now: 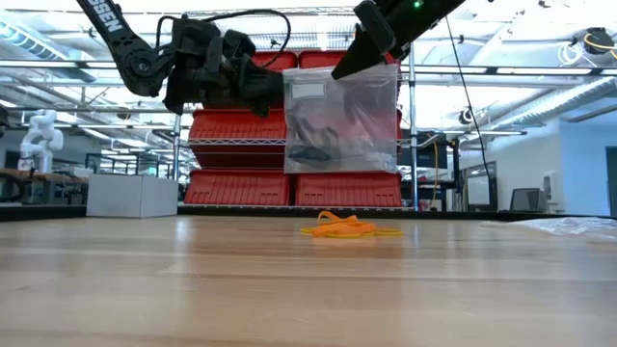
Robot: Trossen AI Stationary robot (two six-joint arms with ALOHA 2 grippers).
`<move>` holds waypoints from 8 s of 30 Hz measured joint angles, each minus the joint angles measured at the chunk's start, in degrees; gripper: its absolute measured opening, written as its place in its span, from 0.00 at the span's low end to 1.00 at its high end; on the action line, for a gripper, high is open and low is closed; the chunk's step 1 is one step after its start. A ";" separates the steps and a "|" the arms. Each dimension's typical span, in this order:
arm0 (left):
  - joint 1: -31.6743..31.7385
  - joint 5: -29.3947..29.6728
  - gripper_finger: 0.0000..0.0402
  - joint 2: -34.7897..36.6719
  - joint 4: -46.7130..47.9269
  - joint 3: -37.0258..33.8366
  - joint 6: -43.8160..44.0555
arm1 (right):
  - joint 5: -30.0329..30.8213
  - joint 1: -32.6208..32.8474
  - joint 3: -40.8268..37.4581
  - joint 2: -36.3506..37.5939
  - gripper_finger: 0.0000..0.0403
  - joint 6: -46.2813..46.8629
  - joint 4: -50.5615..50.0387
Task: Sort rubber bands
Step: Close the top left transparent zip bag
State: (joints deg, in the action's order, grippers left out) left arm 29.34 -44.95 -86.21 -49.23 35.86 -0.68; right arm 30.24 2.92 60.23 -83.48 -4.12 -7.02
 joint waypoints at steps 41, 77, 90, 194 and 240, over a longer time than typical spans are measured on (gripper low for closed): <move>4.17 -11.10 0.26 0.00 -3.21 0.02 3.40 | 0.02 0.22 0.02 2.10 0.00 -1.53 0.67; 0.50 -3.63 0.08 0.00 -4.33 0.87 4.43 | -0.25 0.22 0.02 2.10 0.00 -1.66 0.73; 0.50 -3.64 0.01 0.00 -1.60 0.87 1.39 | -0.31 0.20 0.02 2.10 0.10 0.84 0.88; -4.48 9.46 0.00 0.02 11.28 0.96 -12.97 | -19.74 -7.26 0.15 -1.31 0.09 8.41 -4.92; -4.72 9.46 0.00 0.02 10.84 0.94 -13.09 | -22.58 -9.94 2.71 -7.17 0.02 4.55 0.67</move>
State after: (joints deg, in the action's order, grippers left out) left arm 24.62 -35.48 -86.19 -38.39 36.80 -13.77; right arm 7.66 -7.03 62.94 -90.65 0.43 -6.35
